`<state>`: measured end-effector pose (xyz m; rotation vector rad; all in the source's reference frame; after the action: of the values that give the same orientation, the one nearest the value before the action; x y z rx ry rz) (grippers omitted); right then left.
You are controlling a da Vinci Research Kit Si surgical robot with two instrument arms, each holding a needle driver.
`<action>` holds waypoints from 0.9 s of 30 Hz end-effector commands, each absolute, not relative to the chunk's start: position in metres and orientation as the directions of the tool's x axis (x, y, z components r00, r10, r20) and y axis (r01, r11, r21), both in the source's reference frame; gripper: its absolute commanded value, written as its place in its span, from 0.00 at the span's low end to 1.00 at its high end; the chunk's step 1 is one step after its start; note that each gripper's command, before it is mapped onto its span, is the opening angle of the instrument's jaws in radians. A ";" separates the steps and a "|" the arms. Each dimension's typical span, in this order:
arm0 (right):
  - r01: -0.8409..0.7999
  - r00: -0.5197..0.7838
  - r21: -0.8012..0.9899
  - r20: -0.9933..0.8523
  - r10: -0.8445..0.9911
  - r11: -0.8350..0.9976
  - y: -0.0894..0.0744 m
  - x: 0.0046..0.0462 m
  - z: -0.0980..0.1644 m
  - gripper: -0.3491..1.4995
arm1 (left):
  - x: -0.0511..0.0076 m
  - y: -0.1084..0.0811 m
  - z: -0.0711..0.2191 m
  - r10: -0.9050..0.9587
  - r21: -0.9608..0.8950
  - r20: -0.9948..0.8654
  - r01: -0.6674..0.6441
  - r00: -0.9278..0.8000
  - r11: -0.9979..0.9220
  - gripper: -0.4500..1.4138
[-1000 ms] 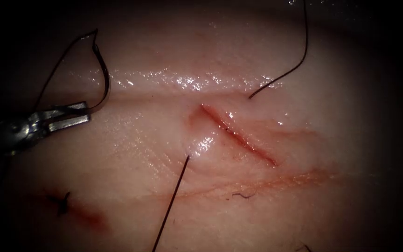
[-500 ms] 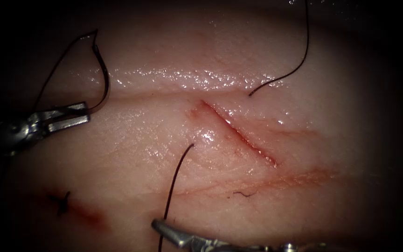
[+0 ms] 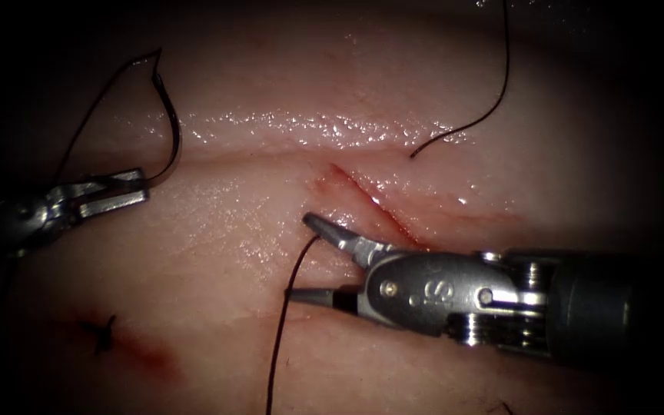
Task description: Wound Closure
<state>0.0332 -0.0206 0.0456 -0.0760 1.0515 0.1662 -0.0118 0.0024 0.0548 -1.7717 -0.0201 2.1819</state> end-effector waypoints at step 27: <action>-0.025 0.476 0.045 -0.878 0.051 0.999 -0.034 0.0378 0.035 0.00 | -0.0123 0.002 0.055 0.262 -0.217 -0.949 -0.240 -0.174 -0.946 0.00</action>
<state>0.0371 -0.0341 0.0342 0.0349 1.0716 0.0363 -0.0118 0.0023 0.0548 -1.7716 -0.0232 2.1844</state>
